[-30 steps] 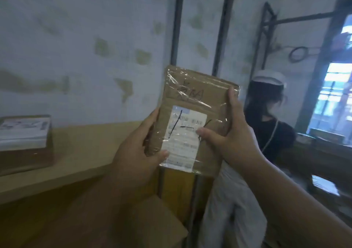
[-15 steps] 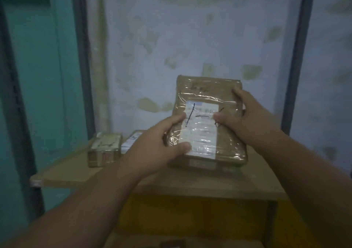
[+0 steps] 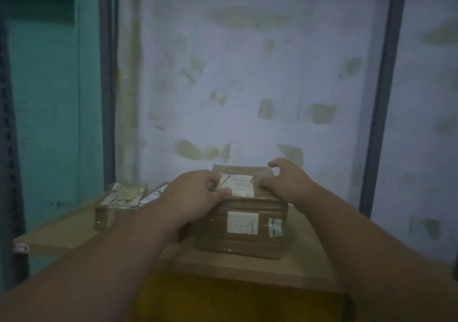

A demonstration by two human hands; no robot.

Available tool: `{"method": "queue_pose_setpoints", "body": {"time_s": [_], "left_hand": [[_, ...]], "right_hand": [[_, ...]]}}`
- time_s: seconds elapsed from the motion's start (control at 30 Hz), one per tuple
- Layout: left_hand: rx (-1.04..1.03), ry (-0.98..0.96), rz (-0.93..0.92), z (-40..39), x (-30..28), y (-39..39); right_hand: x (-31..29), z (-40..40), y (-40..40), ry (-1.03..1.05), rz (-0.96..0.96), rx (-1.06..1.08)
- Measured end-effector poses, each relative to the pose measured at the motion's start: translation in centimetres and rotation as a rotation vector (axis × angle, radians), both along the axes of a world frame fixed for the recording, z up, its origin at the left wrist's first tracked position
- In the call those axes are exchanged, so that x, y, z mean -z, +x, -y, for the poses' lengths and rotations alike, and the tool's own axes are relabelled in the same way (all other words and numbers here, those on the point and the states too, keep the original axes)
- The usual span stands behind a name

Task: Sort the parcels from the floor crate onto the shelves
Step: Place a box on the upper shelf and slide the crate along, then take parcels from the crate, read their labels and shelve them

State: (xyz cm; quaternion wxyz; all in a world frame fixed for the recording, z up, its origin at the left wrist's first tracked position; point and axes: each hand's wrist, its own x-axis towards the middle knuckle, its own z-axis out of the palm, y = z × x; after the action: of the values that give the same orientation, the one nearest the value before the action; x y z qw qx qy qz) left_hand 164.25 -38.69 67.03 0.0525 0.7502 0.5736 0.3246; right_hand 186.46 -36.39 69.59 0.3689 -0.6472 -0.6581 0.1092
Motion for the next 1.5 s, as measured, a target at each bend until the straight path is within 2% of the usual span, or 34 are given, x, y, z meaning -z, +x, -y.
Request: {"method": "queue_pose_setpoints", "body": {"time_s": [0.13, 0.23, 0.4, 0.63, 0.87, 1.0, 1.3, 1.5], "left_hand": [[-0.088, 0.165, 0.027, 2.3, 0.9, -0.4], [-0.130, 0.248, 0.057, 4.9, 1.5, -1.3], [-0.334, 0.343, 0.040, 9.3, 3.3, -7.2], [-0.639, 0.364, -0.023, 18.8, 5.6, -22.3], [-0.844, 0.279, -0.062, 28.6, 7.1, -40.9], [-0.904, 0.226, -0.080, 31.3, 6.7, -49.1], [-0.970, 0.138, -0.149, 26.5, 10.6, -67.1], [-1.170, 0.006, -0.179, 25.4, 12.9, -82.1]], "right_hand": [[-1.2, 1.6, -0.7, 0.126, 0.264, -0.008], [-1.8, 3.3, -2.8, 0.297, 0.344, -0.104], [-2.6, 7.0, -9.8, 0.481, 0.339, -0.425], [-1.4, 12.1, -26.0, 0.619, 0.219, -0.760], [0.9, 16.6, -47.7, 0.622, 0.074, -0.951], [1.5, 18.3, -57.7, 0.551, 0.040, -1.038], [3.8, 13.7, -76.8, 0.512, 0.135, -1.080], [4.6, 10.1, -94.3, 0.494, 0.151, -1.192]]}}
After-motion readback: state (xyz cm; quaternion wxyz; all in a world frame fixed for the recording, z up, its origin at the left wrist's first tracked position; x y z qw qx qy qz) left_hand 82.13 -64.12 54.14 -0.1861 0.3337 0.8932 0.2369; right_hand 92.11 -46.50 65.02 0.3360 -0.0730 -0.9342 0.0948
